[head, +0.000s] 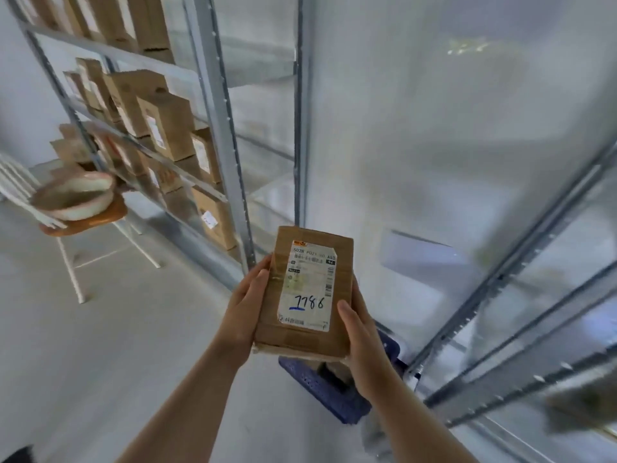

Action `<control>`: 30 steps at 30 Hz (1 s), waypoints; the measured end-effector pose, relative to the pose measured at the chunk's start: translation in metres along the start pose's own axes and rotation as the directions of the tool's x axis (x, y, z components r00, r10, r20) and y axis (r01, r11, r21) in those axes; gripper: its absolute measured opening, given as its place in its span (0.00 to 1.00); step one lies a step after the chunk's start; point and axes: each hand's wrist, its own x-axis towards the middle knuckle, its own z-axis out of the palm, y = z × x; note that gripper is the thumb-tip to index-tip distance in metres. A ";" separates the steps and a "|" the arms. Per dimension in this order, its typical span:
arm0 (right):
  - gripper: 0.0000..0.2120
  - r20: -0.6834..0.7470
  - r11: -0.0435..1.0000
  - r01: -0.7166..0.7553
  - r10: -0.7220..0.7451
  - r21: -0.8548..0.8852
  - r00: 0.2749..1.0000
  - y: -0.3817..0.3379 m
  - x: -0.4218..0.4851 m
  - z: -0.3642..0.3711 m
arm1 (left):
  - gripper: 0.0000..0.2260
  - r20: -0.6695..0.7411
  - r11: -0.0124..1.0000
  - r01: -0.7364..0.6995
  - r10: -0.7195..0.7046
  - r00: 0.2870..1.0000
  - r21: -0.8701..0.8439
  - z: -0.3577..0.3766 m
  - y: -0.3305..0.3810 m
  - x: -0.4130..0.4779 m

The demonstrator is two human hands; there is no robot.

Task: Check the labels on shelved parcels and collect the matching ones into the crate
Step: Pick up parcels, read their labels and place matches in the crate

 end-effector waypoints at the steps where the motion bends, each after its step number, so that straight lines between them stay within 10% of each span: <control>1: 0.29 -0.036 1.000 -0.005 0.005 0.006 0.999 0.001 0.005 -0.008 | 0.16 0.029 1.000 0.021 -0.022 0.999 0.018 0.006 -0.006 0.014; 16: 0.23 -0.485 0.983 -0.181 0.173 0.029 0.857 0.080 0.116 -0.166 | 0.16 0.287 0.878 0.324 -0.431 0.855 0.351 0.104 -0.147 0.197; 30: 0.25 -0.692 0.779 -0.519 0.589 0.350 0.417 0.319 0.183 -0.250 | 0.14 0.264 0.683 0.430 -0.666 0.697 0.590 0.074 -0.414 0.288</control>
